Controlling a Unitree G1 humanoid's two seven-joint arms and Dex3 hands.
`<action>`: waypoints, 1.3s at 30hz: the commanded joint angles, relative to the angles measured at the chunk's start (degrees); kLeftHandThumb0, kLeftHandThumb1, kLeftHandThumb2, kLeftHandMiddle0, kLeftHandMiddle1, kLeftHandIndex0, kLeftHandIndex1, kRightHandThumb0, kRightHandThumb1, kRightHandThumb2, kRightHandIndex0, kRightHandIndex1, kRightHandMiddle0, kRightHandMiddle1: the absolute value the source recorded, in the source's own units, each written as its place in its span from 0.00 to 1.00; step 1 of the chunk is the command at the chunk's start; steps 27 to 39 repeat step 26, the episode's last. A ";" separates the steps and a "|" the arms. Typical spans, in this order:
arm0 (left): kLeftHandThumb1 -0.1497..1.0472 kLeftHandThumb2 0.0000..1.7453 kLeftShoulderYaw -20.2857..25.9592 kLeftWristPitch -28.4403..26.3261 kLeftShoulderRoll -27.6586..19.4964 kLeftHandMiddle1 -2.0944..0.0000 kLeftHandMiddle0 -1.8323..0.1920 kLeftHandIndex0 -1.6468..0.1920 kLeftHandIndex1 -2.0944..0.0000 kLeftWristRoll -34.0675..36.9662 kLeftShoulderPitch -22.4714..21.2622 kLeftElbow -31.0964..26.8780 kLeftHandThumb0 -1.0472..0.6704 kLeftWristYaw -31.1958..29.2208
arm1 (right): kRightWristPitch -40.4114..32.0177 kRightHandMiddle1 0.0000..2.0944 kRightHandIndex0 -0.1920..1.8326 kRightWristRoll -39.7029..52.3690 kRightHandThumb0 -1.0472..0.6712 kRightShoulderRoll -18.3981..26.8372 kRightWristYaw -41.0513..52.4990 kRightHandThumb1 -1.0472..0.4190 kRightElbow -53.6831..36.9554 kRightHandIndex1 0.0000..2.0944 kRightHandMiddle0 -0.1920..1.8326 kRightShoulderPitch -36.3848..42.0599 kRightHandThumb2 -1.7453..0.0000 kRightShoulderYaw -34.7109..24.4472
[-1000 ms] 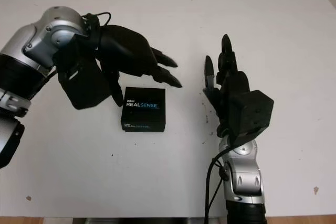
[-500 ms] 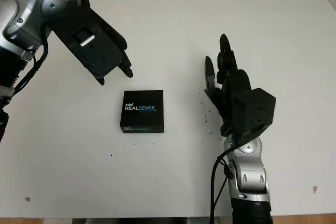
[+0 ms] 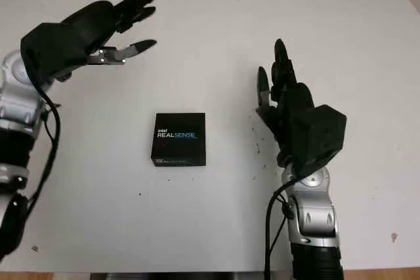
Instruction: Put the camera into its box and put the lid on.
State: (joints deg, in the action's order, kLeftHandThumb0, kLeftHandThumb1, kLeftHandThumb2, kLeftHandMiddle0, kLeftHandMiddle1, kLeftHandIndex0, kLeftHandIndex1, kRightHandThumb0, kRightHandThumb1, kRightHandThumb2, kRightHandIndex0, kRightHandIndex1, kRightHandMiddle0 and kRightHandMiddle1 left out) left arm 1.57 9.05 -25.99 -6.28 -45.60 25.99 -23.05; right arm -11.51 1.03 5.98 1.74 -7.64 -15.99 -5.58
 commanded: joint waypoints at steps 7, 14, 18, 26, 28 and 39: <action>1.00 0.42 4.73 -5.67 6.83 1.00 1.00 1.00 1.00 8.11 12.55 -11.82 0.15 7.26 | 0.69 0.00 0.00 1.77 0.16 1.12 3.31 0.00 1.89 0.00 0.00 -1.95 0.59 0.35; 1.00 0.43 5.91 -7.06 10.46 1.00 1.00 1.00 1.00 11.88 18.54 -16.31 0.13 10.33 | 0.62 0.00 0.00 2.25 0.14 0.65 3.22 0.00 2.69 0.00 0.00 -2.47 0.60 0.92; 1.00 0.44 6.17 -7.40 11.48 1.00 1.00 1.00 1.00 12.61 19.88 -17.40 0.13 11.11 | 1.88 0.00 0.00 1.67 0.14 0.26 2.70 0.00 3.73 0.00 0.00 -2.68 0.60 1.39; 1.00 0.44 6.62 -9.26 12.70 1.00 1.00 1.00 1.00 13.22 21.96 -20.64 0.15 12.89 | 3.50 0.00 0.00 2.82 0.13 -0.58 3.37 0.00 4.64 0.00 0.00 -1.98 0.61 1.92; 1.00 0.44 6.62 -9.26 12.70 1.00 1.00 1.00 1.00 13.22 21.96 -20.64 0.15 12.89 | 3.50 0.00 0.00 2.82 0.13 -0.58 3.37 0.00 4.64 0.00 0.00 -1.98 0.61 1.92; 1.00 0.44 6.62 -9.26 12.70 1.00 1.00 1.00 1.00 13.22 21.96 -20.64 0.15 12.89 | 3.50 0.00 0.00 2.82 0.13 -0.58 3.37 0.00 4.64 0.00 0.00 -1.98 0.61 1.92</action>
